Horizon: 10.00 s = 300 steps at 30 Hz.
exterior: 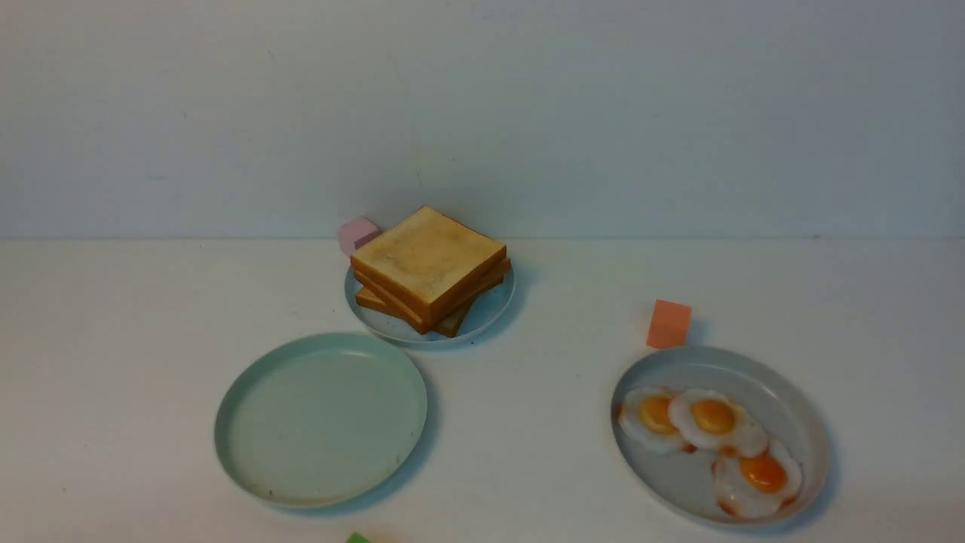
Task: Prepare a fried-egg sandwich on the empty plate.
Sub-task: Use the left arm to grab a slice of bread, then use the left arm to put a slice of bread into the empty plate in the middle, then use the right arm to grab a fried egg, then use the right arm to place the fried egg on the slice of bread in the middle
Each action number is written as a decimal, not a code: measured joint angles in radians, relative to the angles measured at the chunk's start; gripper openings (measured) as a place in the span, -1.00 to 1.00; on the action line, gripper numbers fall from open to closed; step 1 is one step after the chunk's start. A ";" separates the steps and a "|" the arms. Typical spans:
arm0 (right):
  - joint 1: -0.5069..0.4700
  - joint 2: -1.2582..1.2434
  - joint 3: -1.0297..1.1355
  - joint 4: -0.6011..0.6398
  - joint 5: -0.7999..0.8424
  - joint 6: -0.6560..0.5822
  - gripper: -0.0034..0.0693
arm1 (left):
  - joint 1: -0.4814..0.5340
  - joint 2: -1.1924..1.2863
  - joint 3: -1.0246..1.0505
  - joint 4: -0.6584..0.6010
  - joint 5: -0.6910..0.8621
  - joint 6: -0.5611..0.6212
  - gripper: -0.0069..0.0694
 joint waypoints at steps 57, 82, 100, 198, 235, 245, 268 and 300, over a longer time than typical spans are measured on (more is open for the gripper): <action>0.000 0.000 0.011 0.263 -0.208 0.106 -0.24 | -0.322 1.026 -0.830 -0.344 0.265 0.439 -0.85; 0.385 0.746 -1.020 0.225 0.729 -0.184 -0.89 | -0.378 1.942 -1.659 -0.098 0.355 0.492 -0.85; 0.436 0.779 -1.031 0.168 0.726 -0.184 -0.86 | -0.409 2.159 -1.728 0.093 0.154 0.494 0.25; 0.317 1.763 -1.127 -0.247 0.364 -0.166 0.76 | -0.418 0.186 -0.628 -0.132 0.195 0.274 -0.85; 0.259 1.860 -1.236 -0.235 0.405 -0.344 -0.39 | -0.418 0.186 -0.628 -0.204 0.308 0.274 -0.85; 0.259 1.746 -1.235 -0.220 0.455 -0.337 -0.66 | -0.418 0.186 -0.628 -0.205 0.311 0.274 -0.85; 0.845 2.084 -1.856 -0.163 0.461 -0.060 -0.66 | -0.418 0.186 -0.628 0.000 0.204 0.158 -0.85; 0.849 2.394 -2.169 -0.235 0.615 0.026 0.78 | -0.418 0.186 -0.628 0.000 0.204 0.160 -0.84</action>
